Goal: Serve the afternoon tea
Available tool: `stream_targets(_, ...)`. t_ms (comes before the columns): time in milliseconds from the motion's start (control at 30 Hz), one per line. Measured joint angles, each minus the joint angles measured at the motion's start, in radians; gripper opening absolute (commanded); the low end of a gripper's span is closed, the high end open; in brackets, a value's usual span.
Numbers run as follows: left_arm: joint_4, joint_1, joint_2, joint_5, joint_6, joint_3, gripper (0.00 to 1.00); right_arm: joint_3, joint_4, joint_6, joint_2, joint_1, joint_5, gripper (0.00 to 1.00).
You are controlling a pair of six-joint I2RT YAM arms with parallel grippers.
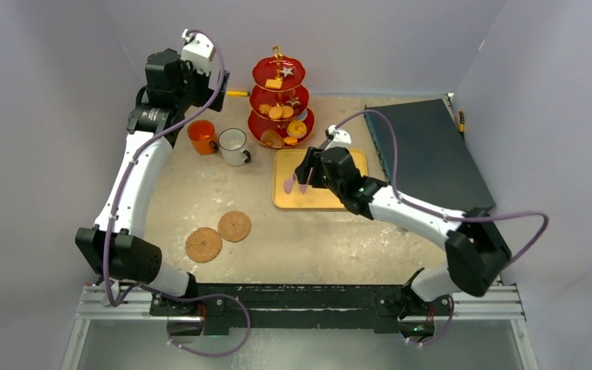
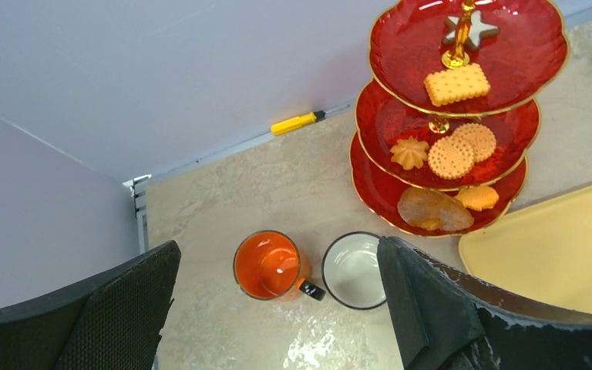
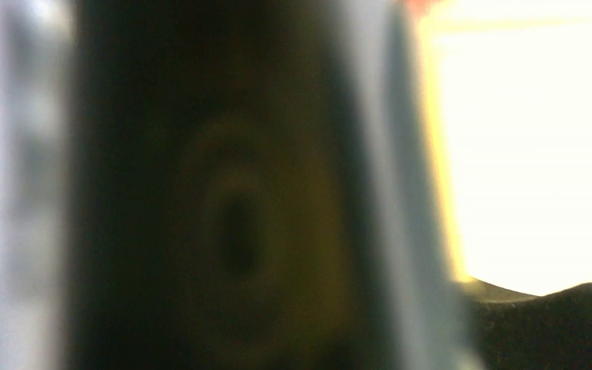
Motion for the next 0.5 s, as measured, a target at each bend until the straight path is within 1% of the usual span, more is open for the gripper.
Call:
stream_targets(67,-0.005,0.0,-0.019,0.006,0.001,-0.023,0.99,0.061,-0.138,0.056,0.08,-0.025,-0.036,0.61)
stream_targets(133,-0.01,0.0,-0.036,0.01,0.002,-0.047,0.99,0.119,-0.23,0.095,0.15,-0.059,-0.075,0.6)
stream_targets(200,-0.014,0.0,-0.051,0.012,0.003,-0.069,0.99,0.164,-0.285,0.125,0.205,-0.097,-0.107,0.6)
stream_targets(367,-0.018,0.0,-0.076,0.018,0.005,-0.092,0.99,0.182,-0.35,0.18,0.243,-0.162,-0.151,0.6)
stream_targets(500,-0.018,0.0,-0.082,0.022,0.006,-0.092,0.99,0.216,-0.37,0.213,0.28,-0.193,-0.182,0.63)
